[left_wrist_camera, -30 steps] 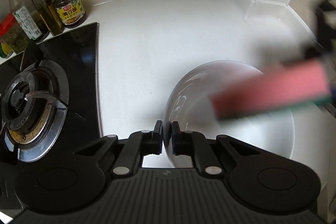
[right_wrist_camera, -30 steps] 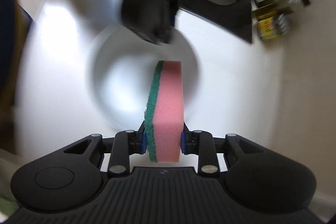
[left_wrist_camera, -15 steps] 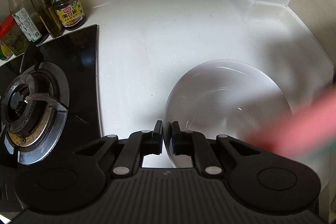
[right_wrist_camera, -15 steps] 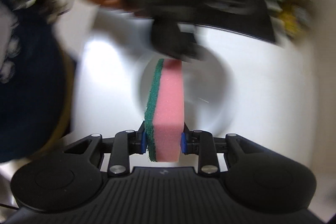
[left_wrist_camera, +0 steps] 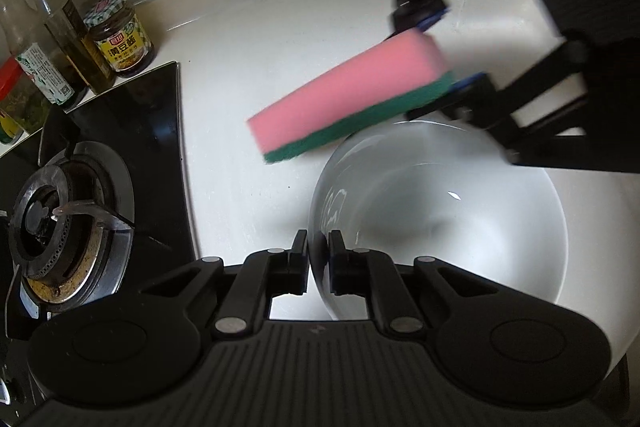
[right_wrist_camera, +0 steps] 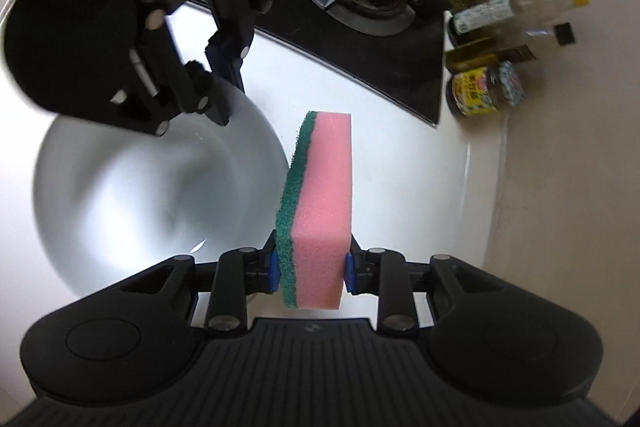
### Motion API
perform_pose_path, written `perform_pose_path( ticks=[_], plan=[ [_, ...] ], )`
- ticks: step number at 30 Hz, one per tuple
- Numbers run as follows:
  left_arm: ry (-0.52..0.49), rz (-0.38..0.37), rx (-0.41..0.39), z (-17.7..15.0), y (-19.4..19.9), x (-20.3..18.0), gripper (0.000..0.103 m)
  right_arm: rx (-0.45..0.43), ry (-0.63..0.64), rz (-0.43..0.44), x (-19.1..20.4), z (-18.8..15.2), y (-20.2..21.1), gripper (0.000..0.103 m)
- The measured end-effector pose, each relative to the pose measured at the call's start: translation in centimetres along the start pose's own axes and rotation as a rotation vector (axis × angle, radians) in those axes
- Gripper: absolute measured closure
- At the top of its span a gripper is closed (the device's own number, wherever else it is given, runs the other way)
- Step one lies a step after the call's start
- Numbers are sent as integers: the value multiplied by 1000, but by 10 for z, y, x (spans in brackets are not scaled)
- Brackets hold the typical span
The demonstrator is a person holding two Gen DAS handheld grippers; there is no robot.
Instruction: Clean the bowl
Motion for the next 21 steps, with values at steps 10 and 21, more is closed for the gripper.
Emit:
perform_pose_path(
  ticks=[10,21],
  plan=[
    [46,19,-19,6,-4,-9,84,17,-129,109,-6,-27,5,77],
    [15,56,-50,10,-5,-16,80,-42,-919,458,40,-152,27,77]
  ],
)
Point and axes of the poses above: each gripper's, at about its wrist camera, not at the fingertips, and y roughly against the way its jaws point, x to its left, z to its top, the point moved 1 cm from there along -y, roughly the way its jaws point, and after that the axes turned 4 degrees about x, right-handed, at the moved point
